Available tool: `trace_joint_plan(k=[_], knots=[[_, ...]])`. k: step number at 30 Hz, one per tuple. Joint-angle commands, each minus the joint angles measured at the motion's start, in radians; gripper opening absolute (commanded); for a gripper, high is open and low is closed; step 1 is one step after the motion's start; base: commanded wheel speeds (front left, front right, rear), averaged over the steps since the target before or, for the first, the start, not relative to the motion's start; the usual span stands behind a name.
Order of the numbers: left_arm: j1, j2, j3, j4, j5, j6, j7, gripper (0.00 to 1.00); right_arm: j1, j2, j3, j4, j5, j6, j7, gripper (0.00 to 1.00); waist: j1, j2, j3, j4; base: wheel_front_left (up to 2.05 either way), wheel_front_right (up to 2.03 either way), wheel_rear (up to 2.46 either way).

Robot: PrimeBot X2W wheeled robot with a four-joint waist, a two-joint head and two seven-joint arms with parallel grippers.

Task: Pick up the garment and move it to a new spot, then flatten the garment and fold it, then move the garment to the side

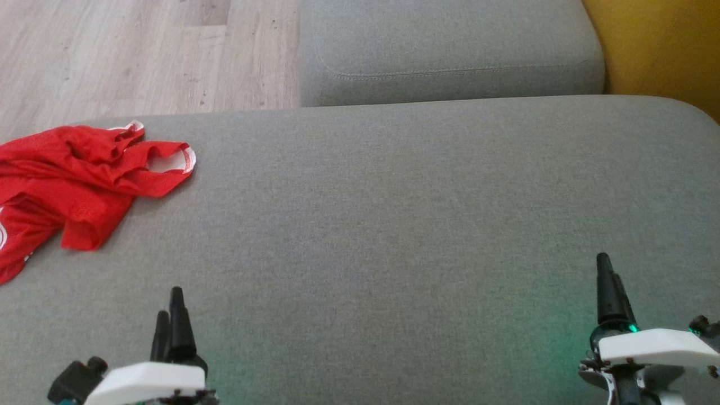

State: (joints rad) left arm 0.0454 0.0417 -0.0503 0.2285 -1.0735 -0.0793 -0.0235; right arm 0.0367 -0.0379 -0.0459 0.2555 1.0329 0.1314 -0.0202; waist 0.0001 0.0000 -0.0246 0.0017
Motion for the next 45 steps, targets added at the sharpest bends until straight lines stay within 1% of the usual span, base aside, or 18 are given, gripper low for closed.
trace_joint_plan(k=[1,16,17,45], knots=[[-0.018,0.005,0.001,-0.035,0.036,0.002,-0.013,1.00,-0.010,-0.006,0.015,-0.037,-0.040,0.000,-0.017,1.00,-0.0001,0.0000,0.000,0.000,0.00,0.00,0.00],[-0.001,0.006,-0.030,-0.020,0.228,0.013,-0.057,1.00,-0.001,-0.007,0.046,-0.041,-0.243,0.000,-0.061,1.00,-0.0001,0.0000,-0.010,0.000,0.00,0.00,0.00],[-0.001,0.006,-0.030,-0.020,0.228,0.013,-0.057,1.00,-0.001,-0.007,0.046,-0.041,-0.243,0.000,-0.061,1.00,-0.0001,0.0000,-0.010,0.000,0.00,0.00,0.00],[0.029,0.015,-0.053,0.016,0.545,0.032,-0.140,1.00,0.024,-0.010,0.099,-0.057,-0.605,-0.001,-0.144,1.00,-0.0001,0.0000,-0.027,-0.001,0.00,0.00,0.00]])
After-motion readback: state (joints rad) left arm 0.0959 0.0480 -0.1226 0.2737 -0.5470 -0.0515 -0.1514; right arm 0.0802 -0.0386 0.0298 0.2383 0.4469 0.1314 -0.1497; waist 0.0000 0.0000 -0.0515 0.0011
